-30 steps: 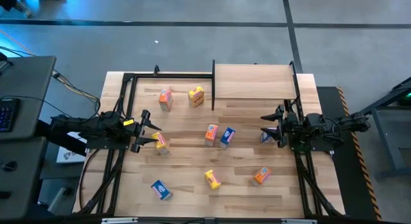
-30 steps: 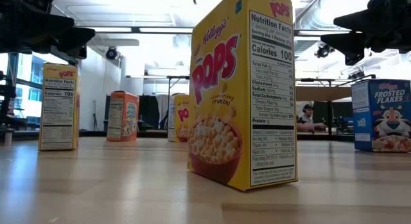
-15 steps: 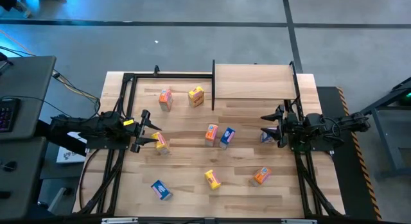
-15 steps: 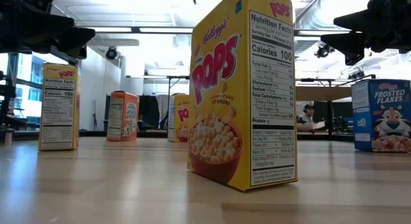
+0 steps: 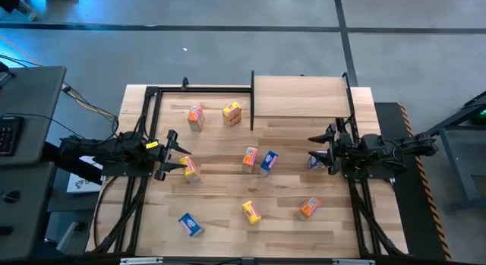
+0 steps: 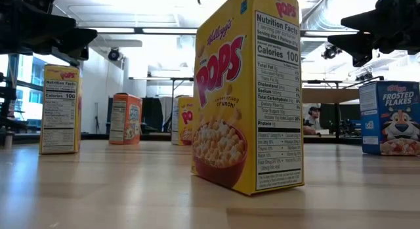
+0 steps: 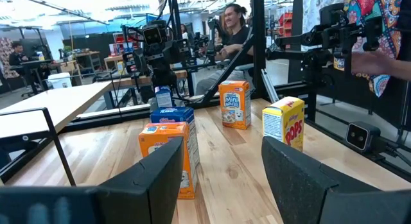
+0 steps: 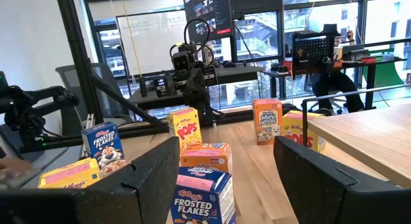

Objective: Stack cereal on shelf

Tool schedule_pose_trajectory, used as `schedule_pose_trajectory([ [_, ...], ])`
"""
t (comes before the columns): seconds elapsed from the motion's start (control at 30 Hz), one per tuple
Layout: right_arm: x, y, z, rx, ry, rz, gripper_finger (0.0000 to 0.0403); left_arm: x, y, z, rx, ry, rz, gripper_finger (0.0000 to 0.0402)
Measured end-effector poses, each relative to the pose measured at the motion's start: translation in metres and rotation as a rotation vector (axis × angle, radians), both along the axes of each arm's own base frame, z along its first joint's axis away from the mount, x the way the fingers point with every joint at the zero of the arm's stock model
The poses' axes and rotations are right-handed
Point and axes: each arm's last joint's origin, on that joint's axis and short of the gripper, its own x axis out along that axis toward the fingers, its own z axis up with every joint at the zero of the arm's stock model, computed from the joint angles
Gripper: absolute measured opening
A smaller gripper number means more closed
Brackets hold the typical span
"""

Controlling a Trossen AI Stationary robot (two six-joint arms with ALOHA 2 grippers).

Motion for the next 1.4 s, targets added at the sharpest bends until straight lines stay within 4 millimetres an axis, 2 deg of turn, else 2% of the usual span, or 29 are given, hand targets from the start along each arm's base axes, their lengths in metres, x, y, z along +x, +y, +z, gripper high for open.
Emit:
schedule_pose_trajectory([
  [1.4, -0.0001, -0.0008, -0.0001, 0.003, 0.001, -0.028, 0.0245, 0.0000, 0.0000, 0.0000, -0.001, 0.000, 0.000, 0.0200],
])
